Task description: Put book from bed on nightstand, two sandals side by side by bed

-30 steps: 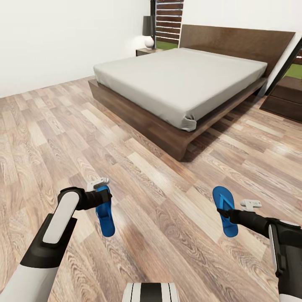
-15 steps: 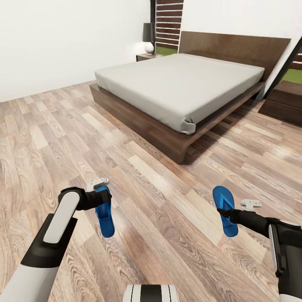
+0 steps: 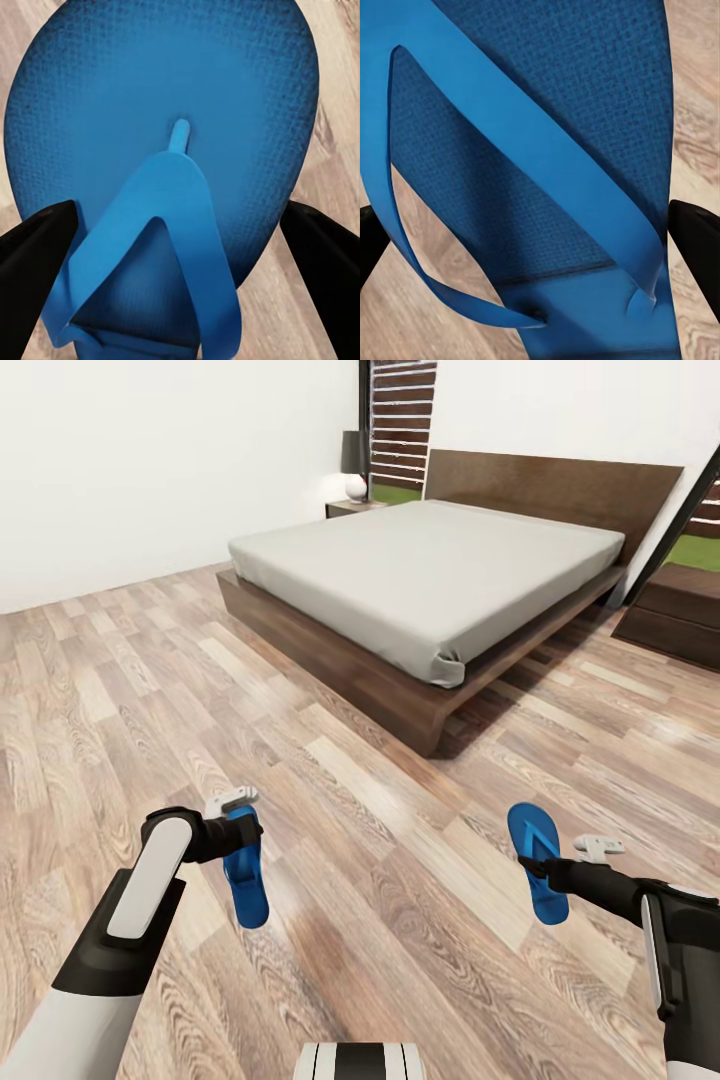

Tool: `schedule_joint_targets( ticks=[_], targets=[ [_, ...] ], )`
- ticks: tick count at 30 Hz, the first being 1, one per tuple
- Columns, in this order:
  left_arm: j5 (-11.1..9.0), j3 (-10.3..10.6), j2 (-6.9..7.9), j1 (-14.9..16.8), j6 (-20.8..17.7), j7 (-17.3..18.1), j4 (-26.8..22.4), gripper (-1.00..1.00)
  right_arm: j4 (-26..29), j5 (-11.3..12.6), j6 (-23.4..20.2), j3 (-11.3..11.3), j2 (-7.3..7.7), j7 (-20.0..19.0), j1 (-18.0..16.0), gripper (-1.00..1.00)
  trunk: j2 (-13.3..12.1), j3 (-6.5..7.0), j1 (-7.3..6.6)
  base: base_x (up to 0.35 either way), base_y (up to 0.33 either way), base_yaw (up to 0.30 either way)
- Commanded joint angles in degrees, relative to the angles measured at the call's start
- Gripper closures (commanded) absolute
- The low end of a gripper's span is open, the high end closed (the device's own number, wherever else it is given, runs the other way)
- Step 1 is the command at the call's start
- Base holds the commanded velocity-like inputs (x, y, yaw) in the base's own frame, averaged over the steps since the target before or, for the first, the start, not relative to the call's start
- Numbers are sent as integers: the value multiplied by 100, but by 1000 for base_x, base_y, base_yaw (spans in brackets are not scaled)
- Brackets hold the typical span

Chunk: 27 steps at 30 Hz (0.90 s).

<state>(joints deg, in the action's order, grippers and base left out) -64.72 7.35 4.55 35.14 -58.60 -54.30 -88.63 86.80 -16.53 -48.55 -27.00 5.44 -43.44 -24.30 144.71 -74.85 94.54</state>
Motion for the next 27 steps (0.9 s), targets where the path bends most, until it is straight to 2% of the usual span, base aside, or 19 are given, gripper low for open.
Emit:
schedule_joint_targets(
  ticks=[1,12,16,21,27],
  targets=[
    [-50,5,2,4,-11,-53,2,100,7,-51,-21,-7,-1,-52,-5,100,2,5,-1,0,0,0],
    [-57,0,-2,-4,-7,-17,29,100,12,-45,-6,-27,1,-68,9,100,2,107,-1,0,0,0],
    [-55,2,-2,-6,-5,11,34,100,-16,-20,118,-50,1,-76,26,100,2,126,-1,0,0,0],
    [-50,9,2,-5,-3,108,37,100,-57,13,518,-67,-2,-87,66,100,2,135,-1,0,0,0],
    [-23,8,12,-6,-2,150,48,100,-44,21,606,-43,-7,-67,83,100,2,139,-1,0,0,0]
  ],
)
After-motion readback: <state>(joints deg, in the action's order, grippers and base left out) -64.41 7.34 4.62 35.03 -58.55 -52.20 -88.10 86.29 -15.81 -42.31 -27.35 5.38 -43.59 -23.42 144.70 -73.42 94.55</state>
